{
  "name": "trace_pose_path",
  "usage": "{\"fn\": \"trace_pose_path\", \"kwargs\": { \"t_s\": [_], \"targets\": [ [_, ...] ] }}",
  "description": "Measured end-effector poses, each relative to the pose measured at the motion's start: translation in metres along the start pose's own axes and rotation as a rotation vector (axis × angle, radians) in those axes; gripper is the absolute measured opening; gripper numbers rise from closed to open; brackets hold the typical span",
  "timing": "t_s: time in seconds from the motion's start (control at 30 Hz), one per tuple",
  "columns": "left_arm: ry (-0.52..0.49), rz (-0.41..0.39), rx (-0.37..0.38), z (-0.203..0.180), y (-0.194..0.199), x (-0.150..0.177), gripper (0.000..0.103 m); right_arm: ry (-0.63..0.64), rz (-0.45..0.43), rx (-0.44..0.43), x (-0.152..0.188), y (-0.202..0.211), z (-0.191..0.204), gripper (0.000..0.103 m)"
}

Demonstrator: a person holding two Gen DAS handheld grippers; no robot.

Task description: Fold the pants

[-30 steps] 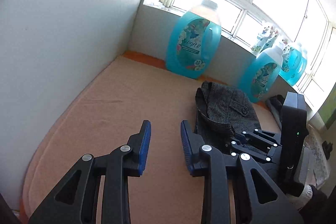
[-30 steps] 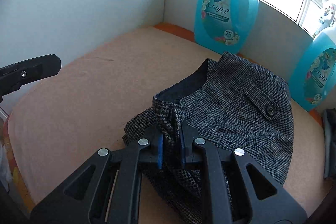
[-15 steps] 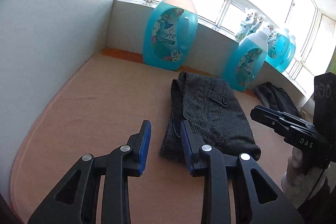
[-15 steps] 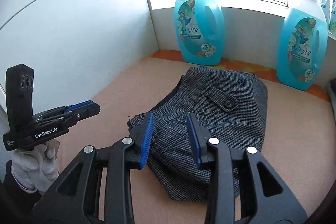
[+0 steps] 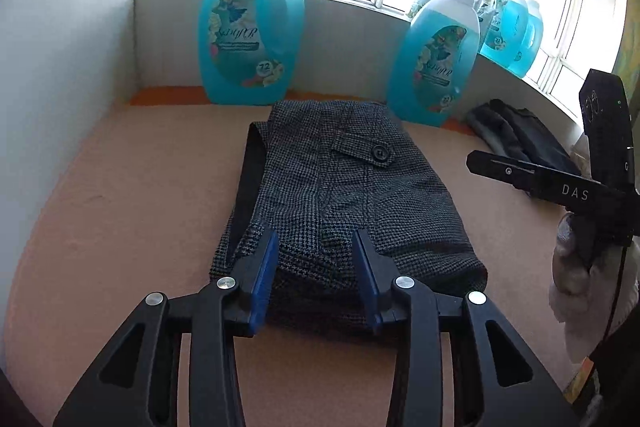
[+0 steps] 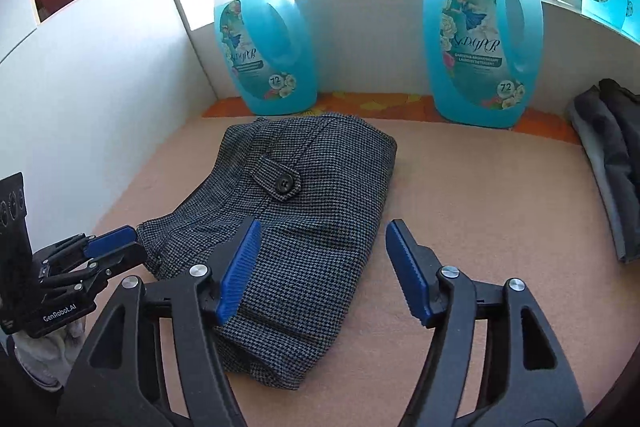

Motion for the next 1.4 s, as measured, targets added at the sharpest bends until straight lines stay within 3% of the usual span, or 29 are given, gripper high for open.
{"fn": "trace_pose_path", "kwargs": {
  "t_s": [0.37, 0.53, 0.57, 0.6, 0.67, 0.83, 1.1, 1.4],
  "targets": [
    [0.042, 0.072, -0.013, 0.013, -0.019, 0.017, 0.036, -0.189, 0.138, -0.099, -0.034, -0.081, -0.047, 0.08],
    [0.153, 0.063, 0.043, 0.023, -0.008, 0.012, 0.037, -0.263, 0.178, -0.148, -0.035, -0.111, -0.061, 0.08],
    [0.18, 0.062, 0.045, 0.026, -0.005, 0.011, 0.043, -0.275, 0.186, -0.164, -0.034, -0.115, -0.062, 0.08],
    [0.205, 0.059, 0.031, 0.031, -0.001, 0.01, 0.058, -0.282, 0.19, -0.172, -0.033, -0.119, -0.062, 0.08],
    [0.262, 0.059, 0.003, 0.043, 0.004, 0.009, 0.075, -0.288, 0.193, -0.187, -0.032, -0.125, -0.063, 0.08],
    [0.409, 0.121, 0.019, 0.064, 0.0, 0.011, 0.075, -0.312, 0.187, -0.229, -0.034, -0.134, -0.06, 0.081],
    [0.497, 0.226, 0.071, 0.059, -0.028, 0.026, 0.075, -0.34, 0.203, -0.295, -0.035, -0.139, -0.053, 0.081],
    [0.487, 0.132, 0.064, 0.055, -0.034, 0.019, 0.079, -0.337, 0.183, -0.305, -0.038, -0.15, -0.045, 0.081]
  ]
}}
Point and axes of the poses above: each gripper's, at about its wrist camera, not at the fingertips, and y roughly against the way its jaws point, z to its left, x to its underside, the point moved 7 cm from there along -y, roughly the way its jaws point, and after that the axes turned 2 degrees about x, right-handed, at the moved point
